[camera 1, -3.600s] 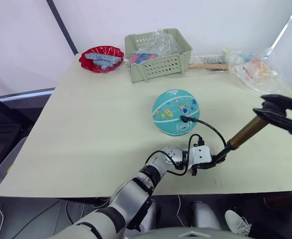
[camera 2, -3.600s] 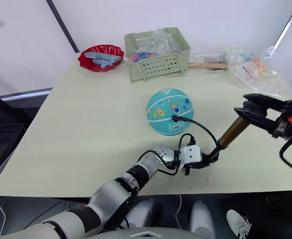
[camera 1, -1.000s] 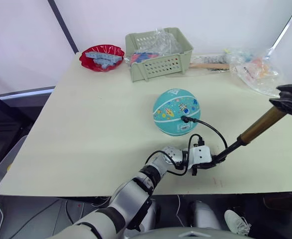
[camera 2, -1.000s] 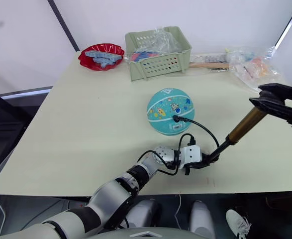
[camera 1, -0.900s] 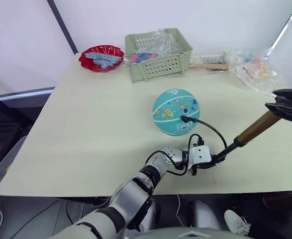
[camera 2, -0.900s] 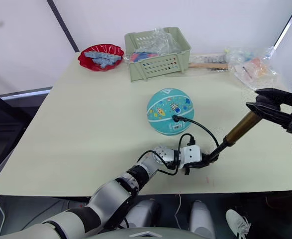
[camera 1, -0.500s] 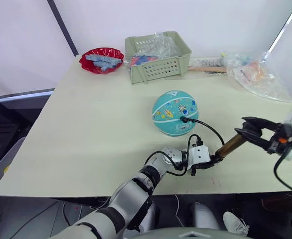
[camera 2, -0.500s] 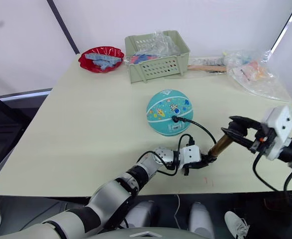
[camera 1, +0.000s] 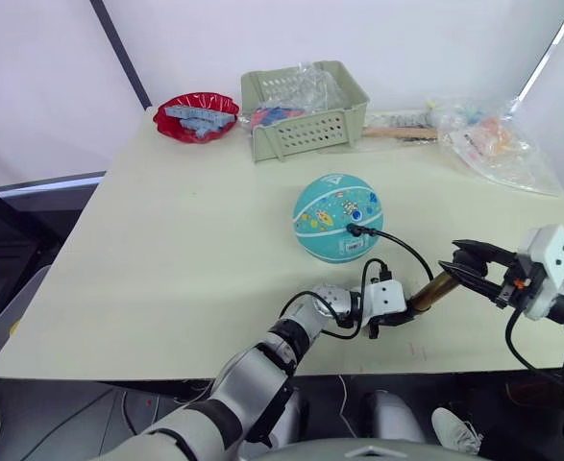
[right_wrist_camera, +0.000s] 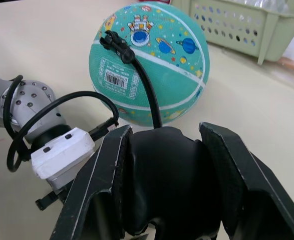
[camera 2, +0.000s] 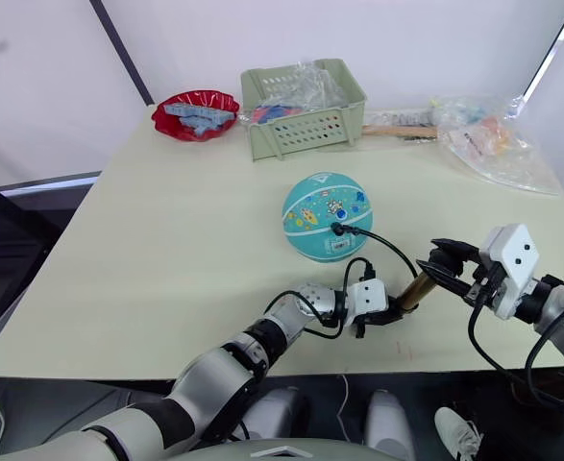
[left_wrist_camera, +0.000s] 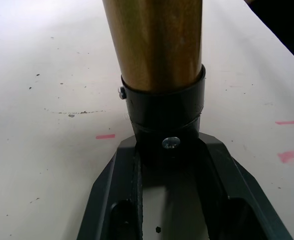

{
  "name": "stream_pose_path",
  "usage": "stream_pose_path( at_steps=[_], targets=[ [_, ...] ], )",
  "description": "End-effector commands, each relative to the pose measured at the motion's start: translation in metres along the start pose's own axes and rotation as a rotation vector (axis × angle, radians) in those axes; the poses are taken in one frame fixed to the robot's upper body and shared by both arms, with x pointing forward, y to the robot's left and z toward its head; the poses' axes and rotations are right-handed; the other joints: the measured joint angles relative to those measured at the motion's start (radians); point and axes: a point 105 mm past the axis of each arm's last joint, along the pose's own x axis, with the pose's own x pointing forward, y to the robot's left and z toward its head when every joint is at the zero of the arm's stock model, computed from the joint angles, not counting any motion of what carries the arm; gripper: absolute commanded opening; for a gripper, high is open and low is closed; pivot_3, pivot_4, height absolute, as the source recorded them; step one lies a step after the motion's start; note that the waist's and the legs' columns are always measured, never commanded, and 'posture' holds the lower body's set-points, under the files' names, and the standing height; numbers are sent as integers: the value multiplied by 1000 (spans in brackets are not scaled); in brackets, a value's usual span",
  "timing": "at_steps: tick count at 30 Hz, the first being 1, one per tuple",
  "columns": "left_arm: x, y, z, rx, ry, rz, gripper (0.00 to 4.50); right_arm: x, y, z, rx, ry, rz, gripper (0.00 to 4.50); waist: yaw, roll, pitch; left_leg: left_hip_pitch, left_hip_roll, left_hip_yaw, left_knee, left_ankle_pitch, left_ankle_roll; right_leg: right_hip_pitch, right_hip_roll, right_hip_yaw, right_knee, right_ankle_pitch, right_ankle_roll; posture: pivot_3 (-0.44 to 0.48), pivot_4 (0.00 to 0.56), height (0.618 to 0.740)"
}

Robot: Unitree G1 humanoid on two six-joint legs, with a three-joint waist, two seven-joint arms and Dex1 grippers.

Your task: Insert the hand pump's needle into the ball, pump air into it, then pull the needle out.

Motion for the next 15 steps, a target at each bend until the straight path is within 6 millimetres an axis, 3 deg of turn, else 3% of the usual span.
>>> stream_pose_path(
  at_steps=[1, 5, 15],
  targets=[
    [7, -27, -30, -110, 116, -48, 954, -11, -6, 20, -34, -17, -1, 1626, 1, 2, 2, 0, 0, 0, 0, 0, 0, 0, 0, 0, 0, 2, -3, 0, 150, 740],
    [7, -28, -30, -115, 114, -51, 954, -34, -20, 64, -88, -81, -12, 1626, 1, 6, 10, -2, -1, 1, 1, 0, 0, -1, -2, 1, 0, 2, -2, 0, 150, 740],
    [7, -31, -31, -115, 111, -61, 954, -63, -34, 134, -157, -164, -32, 1626, 1, 7, 15, -4, -1, 1, 0, 0, 0, -3, -2, 1, 0, 2, -2, 0, 150, 740]
  ],
)
